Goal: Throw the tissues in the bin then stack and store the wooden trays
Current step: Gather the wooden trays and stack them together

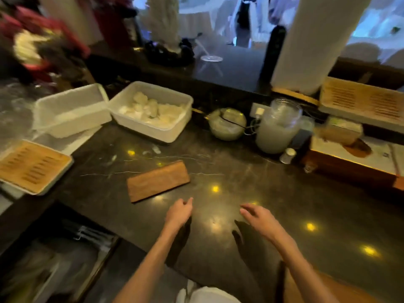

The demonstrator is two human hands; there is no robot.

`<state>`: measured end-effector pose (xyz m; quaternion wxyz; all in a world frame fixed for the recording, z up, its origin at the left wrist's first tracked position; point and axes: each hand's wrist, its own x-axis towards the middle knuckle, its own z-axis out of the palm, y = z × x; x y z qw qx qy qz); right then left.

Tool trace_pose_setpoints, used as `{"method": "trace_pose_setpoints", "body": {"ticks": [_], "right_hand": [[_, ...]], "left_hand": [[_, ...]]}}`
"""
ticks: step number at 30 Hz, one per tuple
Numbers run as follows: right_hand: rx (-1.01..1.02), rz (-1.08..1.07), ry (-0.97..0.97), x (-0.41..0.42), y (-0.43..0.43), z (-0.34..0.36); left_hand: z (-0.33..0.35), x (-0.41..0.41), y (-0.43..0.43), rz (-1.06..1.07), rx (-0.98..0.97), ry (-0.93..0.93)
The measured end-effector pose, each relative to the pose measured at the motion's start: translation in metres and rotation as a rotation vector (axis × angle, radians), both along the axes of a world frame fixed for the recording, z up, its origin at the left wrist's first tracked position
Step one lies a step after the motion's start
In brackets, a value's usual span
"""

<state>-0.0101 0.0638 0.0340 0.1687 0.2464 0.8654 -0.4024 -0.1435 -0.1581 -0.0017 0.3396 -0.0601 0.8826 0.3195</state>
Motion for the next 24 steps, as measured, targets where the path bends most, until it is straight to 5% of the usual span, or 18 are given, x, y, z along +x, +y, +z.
{"method": "trace_pose_setpoints", "body": {"ticks": [12,18,24], "right_hand": [[-0.064,-0.021,-0.131,-0.249,-0.109,-0.042],[-0.109,-0.056,-0.202,-0.279,-0.128,-0.074],[-0.408,-0.352,-0.242,-0.274,-0.113,-0.082]], "left_hand": [[-0.021,-0.167,-0.149,0.340,-0.196,0.055],[-0.044,-0.178,-0.167,0.315,-0.164,-0.024],[-0.054,-0.176,-0.162,0.335,-0.096,-0.002]]}}
